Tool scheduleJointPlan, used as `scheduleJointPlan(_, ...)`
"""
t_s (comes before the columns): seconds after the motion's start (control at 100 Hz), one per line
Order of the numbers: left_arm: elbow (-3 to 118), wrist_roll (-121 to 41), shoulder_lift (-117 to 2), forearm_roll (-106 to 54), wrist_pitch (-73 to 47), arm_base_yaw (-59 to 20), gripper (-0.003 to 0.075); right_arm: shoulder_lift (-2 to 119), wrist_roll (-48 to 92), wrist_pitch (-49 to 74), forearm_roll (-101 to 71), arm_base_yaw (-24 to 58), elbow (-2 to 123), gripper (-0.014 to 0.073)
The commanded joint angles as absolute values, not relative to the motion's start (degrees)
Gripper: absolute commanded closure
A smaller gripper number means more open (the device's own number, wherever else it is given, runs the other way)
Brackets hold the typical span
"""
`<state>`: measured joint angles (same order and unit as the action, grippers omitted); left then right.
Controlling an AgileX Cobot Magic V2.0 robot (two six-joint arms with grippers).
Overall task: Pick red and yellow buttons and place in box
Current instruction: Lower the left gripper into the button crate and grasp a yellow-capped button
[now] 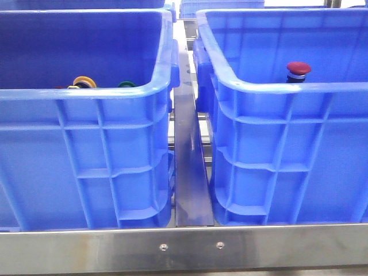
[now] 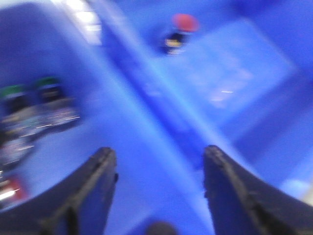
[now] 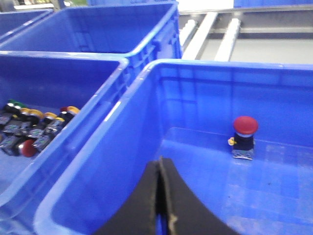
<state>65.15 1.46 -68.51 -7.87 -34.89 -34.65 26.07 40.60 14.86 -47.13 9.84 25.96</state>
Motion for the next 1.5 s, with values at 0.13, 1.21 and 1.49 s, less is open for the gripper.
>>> scheduleJointPlan(0.13,66.7,1.5,-67.6,-7.4,-37.1,-25.0,0.0396,23.3,41.0,15.8,-47.2,9.7,27.1,0.0635)
scheduleJointPlan(1.21,91.7,10.4,-99.3,1.4,-57.7,-16.4,0.0195,23.3,41.0,16.1,-47.2,9.7,27.1,0.0635)
scheduleJointPlan(1.49,95.8,10.4,-105.5,-1.9,-57.7,-16.4,0.0195,23.3,41.0,16.1,-47.2,9.7,27.1,0.0635)
